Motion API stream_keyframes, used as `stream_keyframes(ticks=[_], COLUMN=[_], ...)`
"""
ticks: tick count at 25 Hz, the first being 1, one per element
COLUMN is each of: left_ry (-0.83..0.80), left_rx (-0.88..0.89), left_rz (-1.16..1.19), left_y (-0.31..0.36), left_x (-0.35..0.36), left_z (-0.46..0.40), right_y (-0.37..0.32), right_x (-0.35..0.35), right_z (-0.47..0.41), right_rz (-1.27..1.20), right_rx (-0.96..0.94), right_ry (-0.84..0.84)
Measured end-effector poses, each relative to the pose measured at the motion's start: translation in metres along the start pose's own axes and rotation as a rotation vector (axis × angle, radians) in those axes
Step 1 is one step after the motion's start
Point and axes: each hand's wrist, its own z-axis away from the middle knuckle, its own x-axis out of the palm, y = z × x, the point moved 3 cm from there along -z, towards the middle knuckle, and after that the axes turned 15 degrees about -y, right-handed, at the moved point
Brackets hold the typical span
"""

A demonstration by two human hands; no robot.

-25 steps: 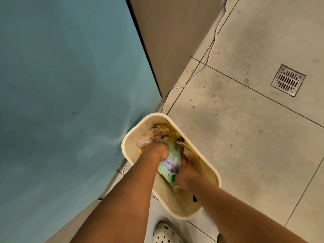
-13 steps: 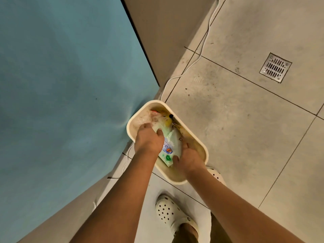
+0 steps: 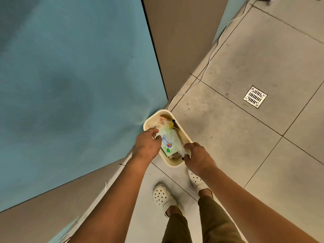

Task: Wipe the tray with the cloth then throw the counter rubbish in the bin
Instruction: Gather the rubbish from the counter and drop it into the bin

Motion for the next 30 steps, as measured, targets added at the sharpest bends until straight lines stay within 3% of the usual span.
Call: stream_keyframes(ticks=[8, 19, 25, 30], left_ry=[0.087, 0.329, 0.489, 0.609], left_rx=[0.195, 0.553, 0.627, 0.627], left_rz=[0.171, 0.38, 0.521, 0.629], left_y=[0.068, 0.148, 0.149, 0.102], left_x=[-0.054, -0.153, -0.199, -0.246], left_z=[0.171, 0.383, 0.45, 0.474], right_y=[-0.077, -0.219, -0.305, -0.377], right_x=[-0.081, -0.178, -0.2, -0.176], right_z=[0.147, 0.332, 0.385, 0.387], right_rz=[0.052, 0.132, 0.213, 0.253], right_rx=[-0.221, -0.763, -0.991, -1.097], right_ry=[0.069, 0.225, 0.229, 0.219])
